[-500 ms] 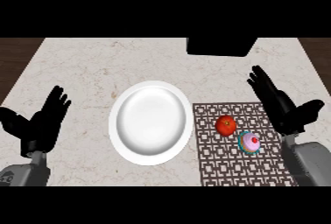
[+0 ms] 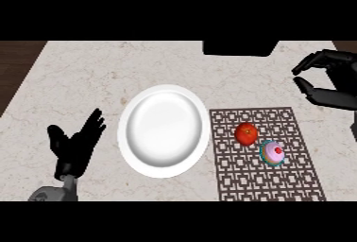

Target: Pick the cupcake from the placemat and place it in the plate

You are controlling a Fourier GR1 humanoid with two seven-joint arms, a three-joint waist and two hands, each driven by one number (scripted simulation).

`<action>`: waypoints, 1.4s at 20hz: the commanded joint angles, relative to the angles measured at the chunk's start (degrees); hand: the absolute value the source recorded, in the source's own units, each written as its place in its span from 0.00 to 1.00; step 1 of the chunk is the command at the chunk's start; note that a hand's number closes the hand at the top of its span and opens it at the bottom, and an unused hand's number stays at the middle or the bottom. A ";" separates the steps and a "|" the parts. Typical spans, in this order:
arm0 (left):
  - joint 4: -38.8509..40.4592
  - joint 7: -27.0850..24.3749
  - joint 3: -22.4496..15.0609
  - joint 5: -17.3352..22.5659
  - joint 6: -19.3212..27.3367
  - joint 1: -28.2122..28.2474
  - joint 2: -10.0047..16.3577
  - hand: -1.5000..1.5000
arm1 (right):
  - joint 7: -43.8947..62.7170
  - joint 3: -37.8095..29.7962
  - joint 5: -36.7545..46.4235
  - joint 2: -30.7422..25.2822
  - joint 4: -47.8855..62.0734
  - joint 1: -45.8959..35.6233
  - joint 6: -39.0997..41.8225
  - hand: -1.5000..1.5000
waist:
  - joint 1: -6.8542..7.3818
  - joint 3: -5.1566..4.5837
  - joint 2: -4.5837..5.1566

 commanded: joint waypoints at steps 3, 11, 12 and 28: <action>-2.25 0.38 -3.82 -1.54 -0.89 3.73 -1.64 0.50 | -18.60 -7.13 -1.28 -1.17 18.91 -2.76 9.06 0.00 | 0.53 0.30 0.09; -3.07 2.63 -3.57 -2.97 0.30 2.37 -2.27 0.50 | -30.20 -1.70 11.26 -6.66 29.32 -8.79 17.13 0.00 | -0.32 0.19 -0.23; -4.27 2.76 -1.09 -0.39 -2.40 2.38 0.44 0.50 | -30.91 0.51 14.05 -9.54 27.39 -6.60 17.19 0.00 | -0.17 0.20 -0.23; -4.60 2.39 -1.93 -3.59 -0.84 5.52 -2.72 0.50 | -21.35 13.95 31.92 -13.44 3.80 0.76 11.42 0.00 | -1.97 0.09 -0.81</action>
